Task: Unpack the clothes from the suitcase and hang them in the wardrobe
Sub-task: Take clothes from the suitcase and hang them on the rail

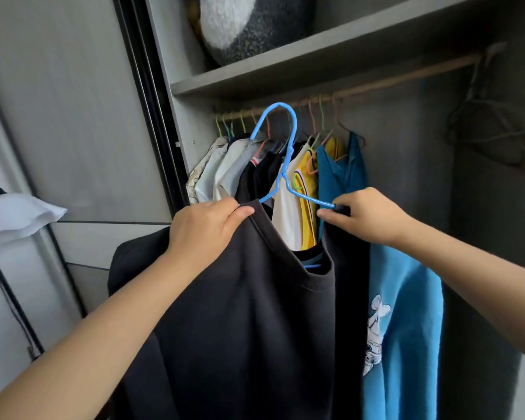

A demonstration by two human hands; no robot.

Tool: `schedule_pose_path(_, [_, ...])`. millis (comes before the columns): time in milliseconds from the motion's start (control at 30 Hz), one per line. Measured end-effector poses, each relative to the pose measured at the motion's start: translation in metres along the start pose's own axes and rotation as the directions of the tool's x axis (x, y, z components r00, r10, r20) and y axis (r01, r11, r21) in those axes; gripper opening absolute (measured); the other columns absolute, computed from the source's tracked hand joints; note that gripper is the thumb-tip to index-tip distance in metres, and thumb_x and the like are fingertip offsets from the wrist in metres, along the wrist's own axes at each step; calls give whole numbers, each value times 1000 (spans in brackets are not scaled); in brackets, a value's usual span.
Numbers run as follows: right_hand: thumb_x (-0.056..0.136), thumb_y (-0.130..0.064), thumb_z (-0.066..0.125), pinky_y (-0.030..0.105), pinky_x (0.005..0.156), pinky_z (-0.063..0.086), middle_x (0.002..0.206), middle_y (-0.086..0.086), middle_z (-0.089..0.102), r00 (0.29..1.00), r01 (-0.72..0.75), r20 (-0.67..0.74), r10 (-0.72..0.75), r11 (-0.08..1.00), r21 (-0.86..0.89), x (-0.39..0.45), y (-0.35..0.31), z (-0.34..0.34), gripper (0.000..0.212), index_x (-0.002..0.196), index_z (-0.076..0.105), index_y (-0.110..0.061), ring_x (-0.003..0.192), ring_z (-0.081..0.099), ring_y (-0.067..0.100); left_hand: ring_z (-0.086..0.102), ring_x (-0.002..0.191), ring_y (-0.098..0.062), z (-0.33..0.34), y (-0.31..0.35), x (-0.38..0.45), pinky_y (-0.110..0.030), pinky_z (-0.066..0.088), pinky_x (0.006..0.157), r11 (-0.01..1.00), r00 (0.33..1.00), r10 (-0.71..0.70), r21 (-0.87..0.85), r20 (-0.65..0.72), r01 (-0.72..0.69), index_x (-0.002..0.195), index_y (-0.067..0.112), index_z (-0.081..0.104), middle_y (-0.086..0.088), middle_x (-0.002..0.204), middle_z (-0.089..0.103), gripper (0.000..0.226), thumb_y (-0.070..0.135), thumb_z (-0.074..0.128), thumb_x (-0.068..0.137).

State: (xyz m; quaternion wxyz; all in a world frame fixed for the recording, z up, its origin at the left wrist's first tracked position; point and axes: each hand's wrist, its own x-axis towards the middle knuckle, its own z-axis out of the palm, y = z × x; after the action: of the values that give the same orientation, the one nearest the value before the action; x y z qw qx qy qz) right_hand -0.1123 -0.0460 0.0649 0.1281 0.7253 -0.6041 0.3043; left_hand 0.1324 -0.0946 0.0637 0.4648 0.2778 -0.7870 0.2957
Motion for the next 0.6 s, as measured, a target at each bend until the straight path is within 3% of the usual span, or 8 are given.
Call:
schedule_pose_path(100, [89, -43, 51, 28, 47, 27, 47, -2, 35, 997, 21, -77, -24, 999, -40, -3, -2, -4, 47, 52, 34, -18, 46, 35, 12, 40, 29, -18, 0, -6, 0, -9, 15, 41, 976, 989, 136, 177, -63, -123, 52, 6, 50, -2, 35, 41, 67, 45, 23, 98])
schedule_pose_path(233, [85, -44, 55, 31, 56, 36, 60, 3, 48, 985, -92, -158, 74, 990, -110, -8, 25, -8, 37, 68, 47, -13, 68, 53, 30, 49, 33, -21, -3, -32, -14, -17, 27, 31, 917, 970, 217, 363, -110, -164, 65, 9, 46, -3, 40, 48, 55, 45, 22, 99])
schedule_pose_path(400, [80, -44, 61, 31, 56, 36, 54, 3, 45, 980, -135, -157, 124, 989, -59, -17, 45, -5, 41, 58, 39, -18, 63, 49, 26, 50, 37, -23, 8, -58, -45, -21, 34, 33, 918, 950, 281, 327, -136, -225, 74, 11, 39, -8, 46, 52, 37, 32, 25, 102])
schedule_pose_path(500, [79, -46, 61, 30, 56, 34, 52, -2, 41, 976, -183, -129, 175, 981, -58, -23, 48, -7, 43, 56, 34, -22, 64, 47, 24, 46, 41, -20, 11, -62, -57, -25, 34, 37, 950, 958, 215, 269, -191, -160, 75, 12, 37, -9, 43, 50, 34, 28, 25, 102])
schedule_pose_path(600, [83, -48, 56, 29, 56, 31, 51, -5, 37, 984, -171, -84, 160, 974, -149, -29, 46, -7, 46, 54, 29, -25, 67, 50, 28, 40, 29, -23, 19, -54, -61, -17, 27, 33, 974, 972, 130, 211, -197, -88, 71, 12, 30, -10, 37, 42, 37, 30, 20, 102])
